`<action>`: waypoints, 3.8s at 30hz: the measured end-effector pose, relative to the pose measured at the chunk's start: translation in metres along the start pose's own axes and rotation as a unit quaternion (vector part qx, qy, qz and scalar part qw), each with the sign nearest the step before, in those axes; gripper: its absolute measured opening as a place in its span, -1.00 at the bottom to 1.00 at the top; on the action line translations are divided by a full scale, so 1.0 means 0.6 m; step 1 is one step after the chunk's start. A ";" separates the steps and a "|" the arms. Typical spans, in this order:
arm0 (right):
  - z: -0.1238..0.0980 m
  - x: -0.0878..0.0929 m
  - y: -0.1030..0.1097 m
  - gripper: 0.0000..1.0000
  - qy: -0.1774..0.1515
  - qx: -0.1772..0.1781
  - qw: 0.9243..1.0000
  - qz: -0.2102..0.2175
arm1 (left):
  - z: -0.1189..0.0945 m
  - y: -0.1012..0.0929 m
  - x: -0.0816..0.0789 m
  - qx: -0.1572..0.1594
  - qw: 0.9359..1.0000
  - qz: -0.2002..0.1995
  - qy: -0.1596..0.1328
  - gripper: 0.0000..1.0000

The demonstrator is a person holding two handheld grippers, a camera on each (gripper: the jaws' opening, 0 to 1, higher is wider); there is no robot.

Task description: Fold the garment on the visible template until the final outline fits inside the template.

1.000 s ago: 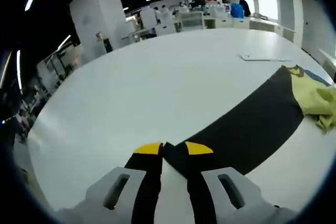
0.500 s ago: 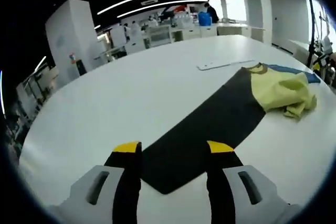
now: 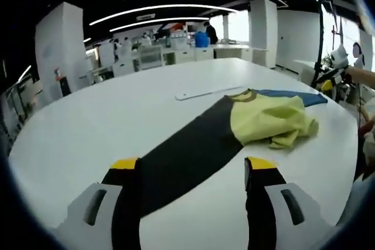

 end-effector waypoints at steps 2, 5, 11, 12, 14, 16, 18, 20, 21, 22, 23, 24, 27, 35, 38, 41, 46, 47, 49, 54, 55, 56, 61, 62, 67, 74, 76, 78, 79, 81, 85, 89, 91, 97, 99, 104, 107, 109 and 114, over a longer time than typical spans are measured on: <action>0.005 0.000 0.018 0.46 0.002 -0.015 1.000 -0.009 | -0.003 -0.011 -0.002 0.009 1.000 -0.004 -0.004 0.44; 0.016 0.000 0.050 0.46 0.003 -0.044 0.998 -0.034 | -0.007 -0.028 -0.005 0.022 1.000 0.009 -0.005 0.50; 0.042 -0.003 0.100 0.42 0.004 -0.089 0.994 -0.061 | -0.017 -0.062 -0.017 0.050 0.998 0.018 -0.017 0.58; 0.045 -0.003 0.109 0.41 0.002 -0.096 0.993 -0.066 | -0.019 -0.069 -0.020 0.057 0.998 0.018 -0.020 0.59; 0.052 -0.005 0.128 0.39 0.001 -0.109 0.991 -0.073 | -0.023 -0.078 -0.024 0.065 0.997 0.016 -0.026 0.61; 0.060 -0.006 0.149 0.37 0.000 -0.126 0.989 -0.082 | -0.026 -0.085 -0.026 0.070 0.997 0.021 -0.025 0.64; 0.066 -0.007 0.164 0.35 0.000 -0.135 0.987 -0.091 | -0.029 -0.095 -0.029 0.080 0.996 0.029 -0.027 0.67; 0.075 -0.009 0.187 0.34 0.000 -0.150 0.983 -0.104 | -0.033 -0.104 -0.031 0.087 0.995 0.033 -0.026 0.69; 0.078 -0.010 0.193 0.33 0.000 -0.154 0.982 -0.106 | -0.036 -0.109 -0.033 0.091 0.995 0.035 -0.028 0.69; 0.081 -0.011 0.201 0.31 -0.001 -0.159 0.981 -0.109 | -0.037 -0.112 -0.034 0.094 0.995 0.036 -0.029 0.70; 0.086 -0.013 0.211 0.30 -0.001 -0.168 0.979 -0.111 | -0.039 -0.116 -0.035 0.099 0.994 0.034 -0.032 0.71; 0.089 -0.014 0.218 0.28 -0.001 -0.173 0.979 -0.112 | -0.039 -0.119 -0.035 0.102 0.994 0.033 -0.033 0.71; 0.105 -0.020 0.241 0.25 0.000 -0.189 0.974 -0.122 | -0.039 -0.127 -0.033 0.109 0.993 0.033 -0.031 0.73; 0.139 -0.023 0.277 0.14 0.008 -0.205 0.966 -0.155 | -0.044 -0.138 -0.032 0.123 0.991 0.040 -0.031 0.70; 0.156 -0.021 0.286 0.07 0.013 -0.207 0.962 -0.176 | -0.046 -0.140 -0.029 0.122 0.991 0.034 -0.033 0.70; 0.172 -0.018 0.295 0.03 0.024 -0.208 0.957 -0.203 | -0.049 -0.144 -0.025 0.122 0.991 0.033 -0.031 0.67; 0.198 -0.013 0.305 -0.21 0.025 -0.201 0.951 -0.236 | -0.052 -0.145 -0.017 0.119 0.992 0.033 -0.028 0.66; 0.205 -0.011 0.306 -0.22 0.030 -0.197 0.949 -0.245 | -0.053 -0.146 -0.016 0.118 0.992 0.034 -0.028 0.65; 0.214 -0.008 0.307 -0.24 0.033 -0.192 0.946 -0.258 | -0.055 -0.149 -0.014 0.117 0.992 0.033 -0.028 0.64; 0.241 0.008 0.308 -0.32 0.055 -0.182 0.943 -0.272 | -0.057 -0.152 -0.011 0.117 0.992 0.038 -0.023 0.62; 0.247 0.010 0.309 -0.33 0.058 -0.183 0.944 -0.270 | -0.058 -0.151 -0.011 0.112 0.993 0.039 -0.025 0.61; 0.250 0.010 0.310 -0.33 0.058 -0.182 0.944 -0.270 | -0.059 -0.150 -0.012 0.108 0.993 0.038 -0.027 0.61; 0.269 0.019 0.309 -0.41 0.072 -0.169 0.942 -0.283 | -0.064 -0.150 -0.011 0.103 0.993 0.043 -0.024 0.59; 0.270 0.020 0.309 -0.42 0.073 -0.166 0.942 -0.282 | -0.065 -0.150 -0.011 0.102 0.994 0.043 -0.024 0.59; 0.277 0.022 0.309 -0.51 0.083 -0.146 0.937 -0.307 | -0.069 -0.149 -0.006 0.099 0.994 0.040 -0.019 0.57; 0.279 0.014 0.300 -0.88 0.086 -0.139 0.942 -0.292 | -0.083 -0.151 0.005 0.102 0.994 0.048 -0.006 0.54; 0.276 0.012 0.298 -0.91 0.087 -0.142 0.943 -0.289 | -0.085 -0.150 0.008 0.100 0.994 0.041 -0.007 0.53; 0.271 0.010 0.299 -0.92 0.096 -0.158 0.942 -0.279 | -0.085 -0.148 0.010 0.091 0.995 0.036 -0.006 0.54; 0.269 0.007 0.298 -0.92 0.096 -0.161 0.945 -0.269 | -0.084 -0.148 0.011 0.086 0.996 0.036 -0.005 0.56; 0.261 0.000 0.299 -0.93 0.098 -0.178 0.945 -0.258 | -0.085 -0.146 0.011 0.084 0.996 0.036 -0.005 0.55; 0.240 -0.028 0.297 -0.93 0.092 -0.188 0.944 -0.255 | -0.084 -0.144 0.009 0.081 0.996 0.032 -0.008 0.53; 0.223 -0.060 0.289 -0.93 0.084 -0.202 0.942 -0.255 | -0.080 -0.145 0.006 0.082 0.996 0.036 -0.008 0.50; 0.221 -0.072 0.282 -0.93 0.081 -0.203 0.944 -0.245 | -0.078 -0.147 0.005 0.086 0.996 0.035 -0.009 0.46; 0.236 -0.095 0.252 -0.93 0.092 -0.187 0.945 -0.253 | -0.064 -0.155 0.002 0.097 0.994 0.040 -0.007 0.37; 0.243 -0.099 0.244 -0.93 0.097 -0.192 0.944 -0.249 | -0.061 -0.156 0.000 0.100 0.994 0.043 -0.006 0.36; 0.264 -0.100 0.225 -0.93 0.111 -0.192 0.949 -0.223 | -0.051 -0.153 -0.004 0.104 0.993 0.050 -0.006 0.31; 0.283 -0.093 0.210 -0.92 0.125 -0.187 0.952 -0.208 | -0.044 -0.155 -0.006 0.107 0.993 0.051 -0.005 0.29; 0.294 -0.088 0.202 -0.93 0.136 -0.182 0.953 -0.203 | -0.040 -0.155 -0.007 0.109 0.993 0.050 -0.005 0.27; 0.314 -0.078 0.186 -0.93 0.156 -0.174 0.954 -0.188 | -0.033 -0.157 -0.007 0.112 0.992 0.050 -0.002 0.25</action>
Point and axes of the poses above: the point that each gripper's makers call its tool centre point, and the gripper's own axes: z roughly forward along the fingers, y roughly to its left, x roughly out of its underside, the point moved 9 cm from there along -z, roughly backward along the fingers, and after that the axes turned 5 degrees about z, right-handed, at the moved point
